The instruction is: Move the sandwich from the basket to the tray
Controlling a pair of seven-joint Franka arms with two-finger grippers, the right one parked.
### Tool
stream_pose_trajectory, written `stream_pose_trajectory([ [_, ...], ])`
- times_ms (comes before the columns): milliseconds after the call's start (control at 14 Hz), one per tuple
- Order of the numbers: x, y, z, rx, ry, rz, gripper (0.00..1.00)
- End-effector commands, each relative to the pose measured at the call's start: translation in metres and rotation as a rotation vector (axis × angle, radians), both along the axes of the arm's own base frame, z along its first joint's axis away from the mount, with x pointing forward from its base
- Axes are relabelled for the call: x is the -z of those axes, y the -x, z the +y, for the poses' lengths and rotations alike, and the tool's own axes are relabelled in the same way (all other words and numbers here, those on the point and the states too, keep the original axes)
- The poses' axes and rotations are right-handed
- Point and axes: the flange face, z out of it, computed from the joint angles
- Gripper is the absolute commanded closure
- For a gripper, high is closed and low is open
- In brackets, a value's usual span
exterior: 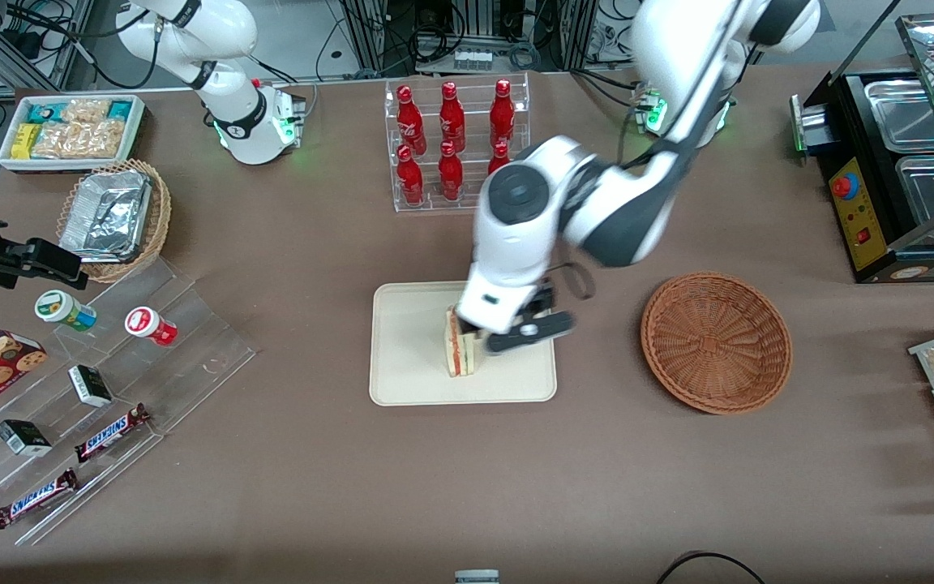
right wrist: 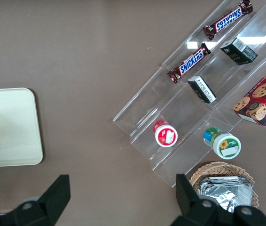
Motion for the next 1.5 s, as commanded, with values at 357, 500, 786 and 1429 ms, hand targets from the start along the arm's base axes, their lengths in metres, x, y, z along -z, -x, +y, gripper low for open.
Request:
stream_pose_trajectory([
  [357,-0.123,0.010,0.183,-0.054,-0.088,0.131,0.01],
  [500,-0.139,0.009,0.236,-0.011,-0.091,0.162,0.01],
  [786,-0.165,0.019,0.327,0.083,-0.039,0.175,0.01],
  [1429,-0.188,0.040,0.408,0.364,0.043,0.176,0.01],
])
